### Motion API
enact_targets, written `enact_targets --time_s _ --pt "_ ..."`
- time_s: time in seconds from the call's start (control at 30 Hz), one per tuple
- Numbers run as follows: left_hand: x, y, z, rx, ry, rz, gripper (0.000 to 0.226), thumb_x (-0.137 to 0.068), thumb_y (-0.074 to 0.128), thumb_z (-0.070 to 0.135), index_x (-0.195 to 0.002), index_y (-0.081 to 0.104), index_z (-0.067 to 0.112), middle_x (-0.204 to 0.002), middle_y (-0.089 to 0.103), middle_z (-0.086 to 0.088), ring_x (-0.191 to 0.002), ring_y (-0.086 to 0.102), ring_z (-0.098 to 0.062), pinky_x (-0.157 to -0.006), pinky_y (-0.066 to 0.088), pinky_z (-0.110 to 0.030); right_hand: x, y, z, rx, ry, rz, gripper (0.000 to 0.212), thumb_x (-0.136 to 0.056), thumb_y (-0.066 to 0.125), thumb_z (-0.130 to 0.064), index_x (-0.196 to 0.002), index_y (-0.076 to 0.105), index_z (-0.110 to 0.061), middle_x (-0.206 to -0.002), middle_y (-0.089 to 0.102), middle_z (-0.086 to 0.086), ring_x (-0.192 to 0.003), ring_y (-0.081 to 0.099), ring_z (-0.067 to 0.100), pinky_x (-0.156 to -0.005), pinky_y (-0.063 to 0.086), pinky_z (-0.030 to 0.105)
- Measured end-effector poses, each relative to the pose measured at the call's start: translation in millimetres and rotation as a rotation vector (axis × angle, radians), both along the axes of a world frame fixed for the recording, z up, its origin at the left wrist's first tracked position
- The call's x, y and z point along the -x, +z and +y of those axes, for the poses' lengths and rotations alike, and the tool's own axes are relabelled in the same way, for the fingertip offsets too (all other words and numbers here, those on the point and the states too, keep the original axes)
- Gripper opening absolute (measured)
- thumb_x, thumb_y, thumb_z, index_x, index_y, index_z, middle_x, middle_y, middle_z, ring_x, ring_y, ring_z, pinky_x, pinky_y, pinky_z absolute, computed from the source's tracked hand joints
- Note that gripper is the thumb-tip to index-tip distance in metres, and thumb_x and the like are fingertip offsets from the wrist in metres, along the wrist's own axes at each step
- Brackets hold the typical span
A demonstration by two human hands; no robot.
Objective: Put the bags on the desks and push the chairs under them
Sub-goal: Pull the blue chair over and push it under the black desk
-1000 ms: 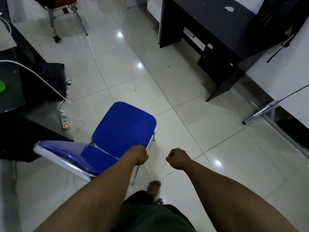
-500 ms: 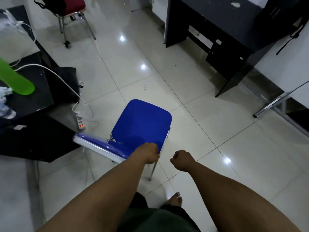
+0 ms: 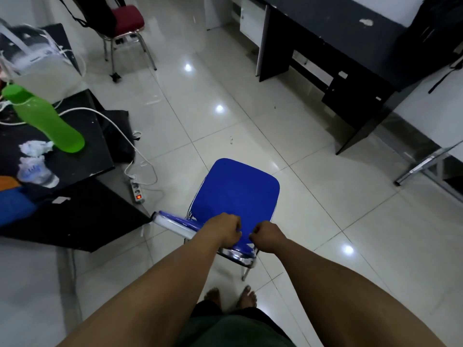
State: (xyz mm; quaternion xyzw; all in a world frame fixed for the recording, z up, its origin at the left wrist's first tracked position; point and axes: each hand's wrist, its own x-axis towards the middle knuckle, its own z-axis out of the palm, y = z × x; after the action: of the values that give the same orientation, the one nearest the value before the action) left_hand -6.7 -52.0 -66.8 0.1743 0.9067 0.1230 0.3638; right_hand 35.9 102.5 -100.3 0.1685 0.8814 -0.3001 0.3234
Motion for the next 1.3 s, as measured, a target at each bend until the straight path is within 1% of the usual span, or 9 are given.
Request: enact_targets --time_s 0.27,0.5,0.63,0.73,0.83,0.93,1.07,1.2,1.3 --pt "8.2 9.4 -46.4 0.037 0.046 0.065 0.031 -0.093 0.054 0.039 -0.118 0.061 0.023 -0.118 0.064 -0.003 -0.106 0.059 -0.024 -0.098 0.046 -0.038 11.6 2.0 -27.6 -0.041 0.032 -0.037 0.019 -0.090 0.060 -0.022 -0.100 0.066 -0.006 -0.093 0.065 0.009 -0.091 0.064 0.026 -0.081 0.054 0.036" --pt "22.8 13.2 -88.6 -0.083 -0.230 0.056 0.063 -0.078 0.042 0.083 -0.105 0.064 0.030 -0.100 0.065 0.008 -0.090 0.059 -0.013 -0.083 0.053 -0.036 7.9 2.4 -49.0 -0.032 -0.108 -0.016 0.013 -0.084 0.062 -0.020 -0.093 0.068 -0.013 -0.099 0.069 0.008 -0.092 0.064 0.024 -0.080 0.055 0.034" --pt "35.2 15.6 -115.5 -0.070 -0.443 0.153 0.081 -0.065 0.037 0.095 -0.116 0.059 0.035 -0.103 0.060 0.013 -0.094 0.054 -0.008 -0.086 0.049 -0.031 0.8 2.3 -53.4 0.063 -0.242 0.028 0.012 -0.085 0.069 -0.026 -0.092 0.072 -0.017 -0.094 0.068 -0.001 -0.092 0.064 0.019 -0.083 0.054 0.034" --pt "43.6 11.7 -120.2 -0.017 -0.552 0.110 0.084 -0.061 0.053 0.091 -0.126 0.049 0.036 -0.113 0.056 0.014 -0.103 0.052 -0.009 -0.089 0.046 -0.029 -1.4 11.3 -56.7 0.144 -0.325 0.017 0.031 -0.083 0.071 -0.046 -0.094 0.072 -0.017 -0.096 0.070 0.001 -0.092 0.063 0.018 -0.083 0.052 0.034" --pt "47.3 4.1 -117.6 -0.006 -0.581 0.095 0.066 -0.069 0.069 0.058 -0.126 0.044 0.037 -0.120 0.054 0.011 -0.108 0.053 -0.014 -0.092 0.047 -0.032 -3.5 20.9 -61.8 0.183 -0.294 0.004 0.041 -0.082 0.067 -0.057 -0.098 0.072 -0.020 -0.101 0.068 -0.001 -0.095 0.062 0.018 -0.085 0.052 0.033" --pt "46.6 2.1 -116.4 -0.021 -0.527 0.079 0.057 -0.069 0.068 0.035 -0.120 0.045 0.039 -0.114 0.054 0.012 -0.101 0.054 -0.014 -0.086 0.048 -0.030 -8.5 24.0 -70.5 0.130 -0.203 0.031 0.040 -0.080 0.064 -0.063 -0.095 0.069 -0.026 -0.097 0.067 -0.004 -0.092 0.062 0.017 -0.085 0.054 0.036" --pt "43.6 -0.6 -119.2 -0.025 -0.522 0.151 0.054 -0.071 0.065 0.034 -0.122 0.048 0.039 -0.112 0.057 0.011 -0.098 0.055 -0.013 -0.084 0.049 -0.029 -16.3 20.9 -80.1 0.036 -0.142 0.114 0.042 -0.081 0.052 -0.070 -0.087 0.064 -0.030 -0.089 0.065 -0.007 -0.085 0.061 0.015 -0.077 0.053 0.035" --pt "38.0 3.0 -124.0 -0.046 -0.549 0.305 0.047 -0.078 0.061 0.042 -0.124 0.052 0.037 -0.112 0.064 0.011 -0.097 0.059 -0.014 -0.081 0.047 -0.027 -27.2 26.8 -88.1 0.011 -0.111 0.177 0.076 -0.077 0.030 -0.089 -0.086 0.067 -0.024 -0.081 0.066 -0.002 -0.077 0.060 0.017 -0.073 0.053 0.039" --pt "30.8 -1.6 -133.0 -0.087 -0.529 0.435 0.046 -0.080 0.061 0.046 -0.124 0.055 0.033 -0.110 0.068 0.009 -0.097 0.062 -0.016 -0.080 0.051 -0.030 -36.2 28.0 -92.4 -0.051 0.003 0.222 0.083 -0.067 0.028 -0.098 -0.092 0.063 -0.027 -0.082 0.064 -0.004 -0.074 0.059 0.016 -0.071 0.055 0.040"
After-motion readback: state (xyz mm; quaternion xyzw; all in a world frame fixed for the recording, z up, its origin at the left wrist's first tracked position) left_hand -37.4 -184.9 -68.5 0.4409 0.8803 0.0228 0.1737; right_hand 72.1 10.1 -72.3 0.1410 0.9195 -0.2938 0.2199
